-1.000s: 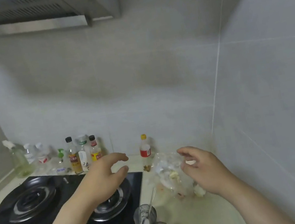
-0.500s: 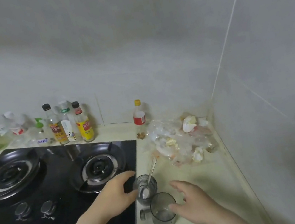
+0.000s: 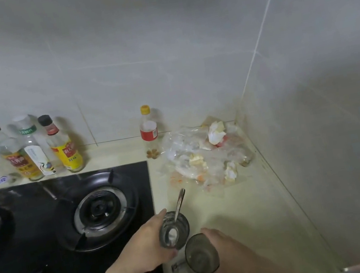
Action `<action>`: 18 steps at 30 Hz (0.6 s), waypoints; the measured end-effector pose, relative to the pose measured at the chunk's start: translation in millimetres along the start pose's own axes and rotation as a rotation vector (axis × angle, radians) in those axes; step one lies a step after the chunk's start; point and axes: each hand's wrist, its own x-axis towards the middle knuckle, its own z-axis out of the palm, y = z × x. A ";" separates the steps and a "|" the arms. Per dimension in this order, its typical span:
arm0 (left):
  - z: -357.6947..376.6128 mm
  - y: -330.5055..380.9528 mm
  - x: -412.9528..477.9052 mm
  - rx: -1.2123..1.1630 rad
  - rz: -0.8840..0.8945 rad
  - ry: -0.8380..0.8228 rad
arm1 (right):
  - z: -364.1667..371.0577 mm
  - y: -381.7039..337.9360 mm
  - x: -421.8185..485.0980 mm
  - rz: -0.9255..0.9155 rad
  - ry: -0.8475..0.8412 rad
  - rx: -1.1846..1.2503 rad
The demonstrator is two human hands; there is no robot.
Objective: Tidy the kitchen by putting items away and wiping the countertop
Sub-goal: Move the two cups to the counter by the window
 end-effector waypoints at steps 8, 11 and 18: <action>16.0 -18.5 19.0 0.176 0.035 0.043 | 11.0 5.0 5.8 0.063 0.040 0.031; 22.9 -19.3 24.0 0.159 -0.021 0.037 | 11.0 7.4 2.0 0.072 0.093 0.051; 38.4 -22.3 27.5 0.004 -0.130 0.105 | -15.4 13.7 -24.1 0.069 0.230 0.117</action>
